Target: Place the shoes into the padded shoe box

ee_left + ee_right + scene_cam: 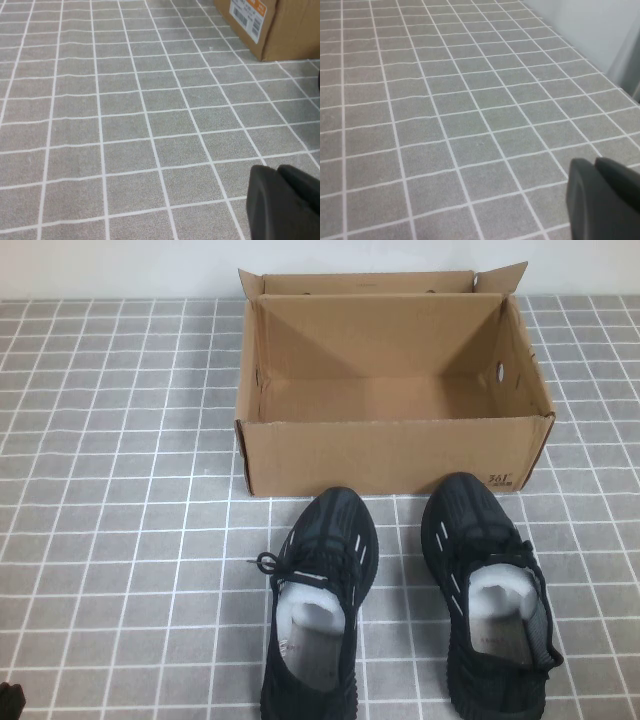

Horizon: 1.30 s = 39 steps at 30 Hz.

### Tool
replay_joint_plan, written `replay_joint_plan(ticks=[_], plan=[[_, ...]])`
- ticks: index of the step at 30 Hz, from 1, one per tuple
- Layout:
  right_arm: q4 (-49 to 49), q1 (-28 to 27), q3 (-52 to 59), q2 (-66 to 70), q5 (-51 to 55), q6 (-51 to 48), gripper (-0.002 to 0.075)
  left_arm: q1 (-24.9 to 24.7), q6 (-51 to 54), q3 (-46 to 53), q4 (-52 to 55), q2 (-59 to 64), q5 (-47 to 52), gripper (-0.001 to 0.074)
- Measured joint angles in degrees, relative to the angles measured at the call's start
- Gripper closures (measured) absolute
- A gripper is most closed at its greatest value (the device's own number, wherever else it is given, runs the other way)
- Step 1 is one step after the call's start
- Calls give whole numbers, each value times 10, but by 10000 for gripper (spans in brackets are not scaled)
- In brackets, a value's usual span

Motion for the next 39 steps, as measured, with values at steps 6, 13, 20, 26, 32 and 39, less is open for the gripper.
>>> replay_joint_plan(ticks=[6,13,20,26,32,39], plan=[[0,0,0,0,0,0,734,0,0,0,0,0,0,739],[0,0,0,0,-17,0,734,0,0,0,0,0,0,739],[0,0,0,0,-96,0,734,0,0,0,0,0,0,739],[-2,0,0,0,-147,0,734,0,0,0,0,0,0,739],[-2,0,0,0,-193,0,734,0,0,0,0,0,0,739],[-5,0,0,0,-281,0,734,0,0,0,0,0,0,739]])
